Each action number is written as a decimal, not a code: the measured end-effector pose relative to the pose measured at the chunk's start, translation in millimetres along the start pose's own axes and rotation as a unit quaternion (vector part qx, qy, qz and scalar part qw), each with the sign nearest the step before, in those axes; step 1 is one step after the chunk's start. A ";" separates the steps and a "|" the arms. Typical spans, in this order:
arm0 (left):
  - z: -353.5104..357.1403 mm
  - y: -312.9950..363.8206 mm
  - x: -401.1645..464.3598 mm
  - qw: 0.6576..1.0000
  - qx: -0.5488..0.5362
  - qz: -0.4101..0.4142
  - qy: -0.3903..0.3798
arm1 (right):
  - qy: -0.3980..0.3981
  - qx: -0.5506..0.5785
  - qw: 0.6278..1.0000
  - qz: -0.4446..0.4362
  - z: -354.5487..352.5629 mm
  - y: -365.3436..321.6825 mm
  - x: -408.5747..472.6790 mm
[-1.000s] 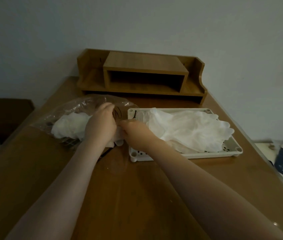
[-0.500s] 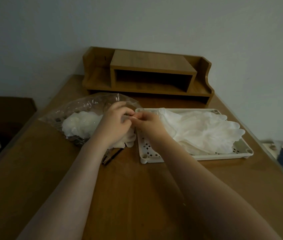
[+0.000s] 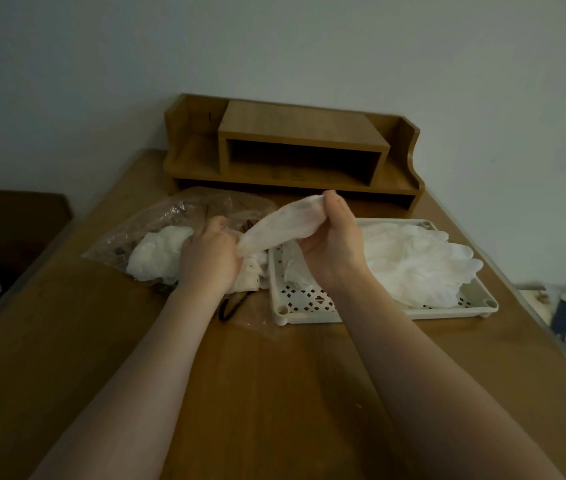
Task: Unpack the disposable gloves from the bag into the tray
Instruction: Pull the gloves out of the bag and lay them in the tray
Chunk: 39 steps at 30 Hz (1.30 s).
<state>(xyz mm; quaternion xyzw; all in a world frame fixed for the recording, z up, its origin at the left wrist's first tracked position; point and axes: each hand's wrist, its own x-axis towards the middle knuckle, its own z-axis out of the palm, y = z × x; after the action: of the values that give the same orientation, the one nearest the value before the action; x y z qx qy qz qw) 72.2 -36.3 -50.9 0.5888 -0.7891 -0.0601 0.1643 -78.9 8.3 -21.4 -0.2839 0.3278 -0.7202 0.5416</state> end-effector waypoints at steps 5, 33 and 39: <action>-4.3 -13.0 0.6 0.998 0.039 -0.047 -0.020 | 0.004 0.169 0.985 0.034 -18.0 -37.0 0.9; -77.8 152.8 -7.7 0.717 -0.640 -0.013 -0.278 | -0.069 -0.378 0.923 -0.006 -82.3 -125.0 -44.1; -63.5 148.0 5.3 0.667 -0.702 -0.028 -0.249 | -0.011 -0.401 0.915 -0.031 -92.1 -139.8 -39.8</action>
<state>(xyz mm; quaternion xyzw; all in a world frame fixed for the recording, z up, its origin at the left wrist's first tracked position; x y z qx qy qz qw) -42.7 9.3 52.4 0.2841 -0.5084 -0.7452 0.3247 -222.2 89.6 28.0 -0.4951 0.5742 -0.5416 0.3631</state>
